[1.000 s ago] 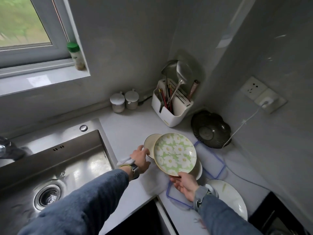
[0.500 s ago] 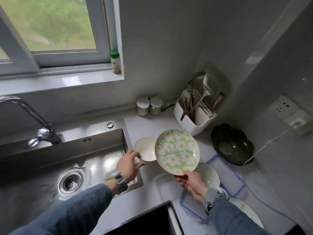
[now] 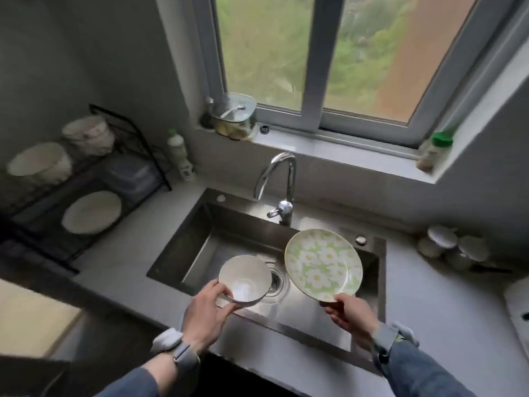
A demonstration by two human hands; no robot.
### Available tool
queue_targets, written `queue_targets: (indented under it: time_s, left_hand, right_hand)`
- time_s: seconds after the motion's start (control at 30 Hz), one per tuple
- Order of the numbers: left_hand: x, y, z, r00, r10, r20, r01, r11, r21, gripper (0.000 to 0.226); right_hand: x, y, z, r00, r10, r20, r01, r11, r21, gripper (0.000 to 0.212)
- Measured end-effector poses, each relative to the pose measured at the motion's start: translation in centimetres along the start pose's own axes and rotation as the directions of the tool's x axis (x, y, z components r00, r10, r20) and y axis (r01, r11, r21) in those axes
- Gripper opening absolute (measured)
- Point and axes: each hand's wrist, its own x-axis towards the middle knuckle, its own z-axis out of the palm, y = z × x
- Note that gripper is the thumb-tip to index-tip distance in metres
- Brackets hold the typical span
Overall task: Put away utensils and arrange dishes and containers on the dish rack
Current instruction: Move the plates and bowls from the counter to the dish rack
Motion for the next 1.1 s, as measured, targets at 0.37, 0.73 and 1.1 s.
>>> queue_targets:
  time_s: [0.37, 0.73, 1.1]
  left_hand:
    - [1.7, -13.2, -14.8, 0.968, -0.168, -0.188, 0.158, 0.985, -0.070, 0.025]
    - [7.7, -22.0, -22.2, 0.944, -0.186, -0.272, 0.155, 0.979, -0.132, 0.029]
    - [8.8, -19.1, -29.8, 0.925, 0.023, -0.380, -0.110, 0.972, -0.207, 0.032]
  right_hand:
    - [0.1, -1.9, 22.3, 0.991, 0.049, 0.124, -0.032, 0.989, -0.141, 0.018]
    - [-0.9, -2.9, 34.6, 0.988, -0.011, 0.153, 0.034, 0.988, -0.149, 0.017]
    - [-1.0, -5.0, 38.6, 0.974, -0.092, 0.209, 0.155, 0.938, -0.310, 0.024]
